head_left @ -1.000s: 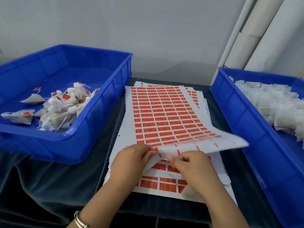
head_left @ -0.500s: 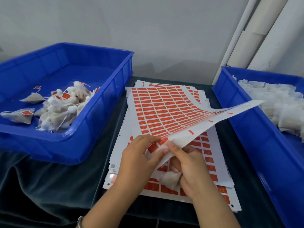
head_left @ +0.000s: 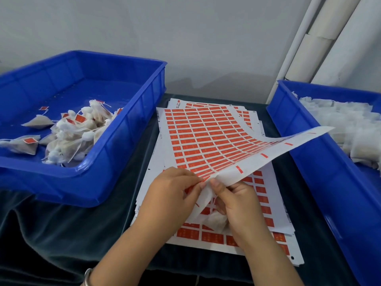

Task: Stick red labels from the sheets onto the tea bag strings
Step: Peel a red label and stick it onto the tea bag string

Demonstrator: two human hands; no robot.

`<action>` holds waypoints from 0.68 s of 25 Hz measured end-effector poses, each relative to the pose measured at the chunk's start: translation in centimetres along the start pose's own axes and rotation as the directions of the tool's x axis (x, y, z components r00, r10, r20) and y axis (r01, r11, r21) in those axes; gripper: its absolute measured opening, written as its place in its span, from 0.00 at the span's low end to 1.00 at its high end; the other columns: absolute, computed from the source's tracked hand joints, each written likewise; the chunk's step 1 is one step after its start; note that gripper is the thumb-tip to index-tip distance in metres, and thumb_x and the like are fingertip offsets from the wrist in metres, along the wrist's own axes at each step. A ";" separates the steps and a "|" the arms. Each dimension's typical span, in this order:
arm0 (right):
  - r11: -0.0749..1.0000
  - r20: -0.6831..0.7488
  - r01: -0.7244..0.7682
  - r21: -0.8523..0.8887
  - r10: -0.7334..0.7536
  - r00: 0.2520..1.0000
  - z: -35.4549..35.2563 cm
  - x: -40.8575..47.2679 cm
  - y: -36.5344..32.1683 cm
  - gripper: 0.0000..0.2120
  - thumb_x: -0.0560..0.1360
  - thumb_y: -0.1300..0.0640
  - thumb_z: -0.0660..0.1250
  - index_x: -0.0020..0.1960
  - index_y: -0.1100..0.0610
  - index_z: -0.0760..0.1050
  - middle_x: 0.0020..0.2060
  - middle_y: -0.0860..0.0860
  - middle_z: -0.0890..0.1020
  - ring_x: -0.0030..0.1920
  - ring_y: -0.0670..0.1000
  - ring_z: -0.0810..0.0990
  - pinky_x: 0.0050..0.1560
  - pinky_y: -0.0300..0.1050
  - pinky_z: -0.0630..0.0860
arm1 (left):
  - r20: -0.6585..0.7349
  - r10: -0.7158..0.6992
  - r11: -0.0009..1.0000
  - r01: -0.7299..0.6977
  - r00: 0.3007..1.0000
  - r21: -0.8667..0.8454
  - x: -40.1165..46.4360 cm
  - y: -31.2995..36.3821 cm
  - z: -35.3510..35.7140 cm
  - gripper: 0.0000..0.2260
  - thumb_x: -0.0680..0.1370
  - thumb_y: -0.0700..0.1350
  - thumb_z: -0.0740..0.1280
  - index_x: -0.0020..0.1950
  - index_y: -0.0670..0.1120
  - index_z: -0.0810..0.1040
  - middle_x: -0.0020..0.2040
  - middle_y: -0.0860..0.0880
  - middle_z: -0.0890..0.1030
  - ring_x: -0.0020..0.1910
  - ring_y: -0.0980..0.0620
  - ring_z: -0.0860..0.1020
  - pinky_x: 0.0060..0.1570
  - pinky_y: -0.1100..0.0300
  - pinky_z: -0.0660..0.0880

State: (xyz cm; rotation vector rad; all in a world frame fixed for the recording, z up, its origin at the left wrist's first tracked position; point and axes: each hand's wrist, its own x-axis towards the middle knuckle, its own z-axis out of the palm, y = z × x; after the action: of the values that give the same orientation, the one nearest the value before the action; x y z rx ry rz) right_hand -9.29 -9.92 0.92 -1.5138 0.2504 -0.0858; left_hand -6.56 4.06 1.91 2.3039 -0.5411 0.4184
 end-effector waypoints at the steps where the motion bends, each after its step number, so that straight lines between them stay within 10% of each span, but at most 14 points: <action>1: 0.999 -0.012 0.015 -0.030 -0.015 1.000 0.0 -0.1 0.0 0.17 0.63 0.42 0.67 0.48 0.49 0.82 0.28 0.42 0.80 0.27 0.39 0.75 0.29 0.31 0.70 | 0.008 -0.002 1.000 0.002 1.000 0.003 0.0 0.2 -0.1 0.09 0.73 0.51 0.68 0.49 0.50 0.84 0.44 0.57 0.82 0.38 0.72 0.68 0.41 0.77 0.61; 5: 0.998 -0.007 0.038 -0.049 -0.038 0.999 0.1 -0.3 0.3 0.06 0.66 0.44 0.67 0.41 0.39 0.82 0.39 0.41 0.84 0.37 0.39 0.81 0.32 0.29 0.74 | 0.007 -0.052 0.994 0.053 0.999 -0.094 0.2 0.7 -0.3 0.24 0.69 0.65 0.57 0.52 0.53 0.83 0.44 0.64 0.77 0.39 0.73 0.70 0.40 0.80 0.65; 10: 0.989 -0.020 -0.065 0.130 0.068 0.997 -0.3 -0.3 0.2 0.09 0.69 0.50 0.70 0.48 0.48 0.81 0.42 0.45 0.85 0.38 0.44 0.83 0.38 0.38 0.76 | 0.031 -0.018 0.994 0.021 0.999 -0.105 0.3 0.0 -0.3 0.09 0.71 0.49 0.71 0.49 0.51 0.84 0.44 0.60 0.81 0.40 0.75 0.71 0.47 0.85 0.63; 17: 0.997 -0.007 0.077 -0.009 -0.077 0.997 0.0 -0.3 0.2 0.08 0.71 0.47 0.68 0.49 0.37 0.78 0.45 0.37 0.83 0.47 0.42 0.82 0.48 0.38 0.78 | 0.064 -0.078 0.996 0.081 0.995 -0.047 0.3 0.5 -0.6 0.11 0.70 0.54 0.69 0.50 0.54 0.84 0.41 0.68 0.73 0.38 0.74 0.71 0.39 0.83 0.66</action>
State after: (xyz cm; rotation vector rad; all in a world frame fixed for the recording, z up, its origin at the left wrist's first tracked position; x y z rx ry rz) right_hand -9.56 -9.90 0.79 -1.5322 0.1985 -0.1515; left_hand -6.66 4.14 2.75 2.2886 -0.4832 0.2925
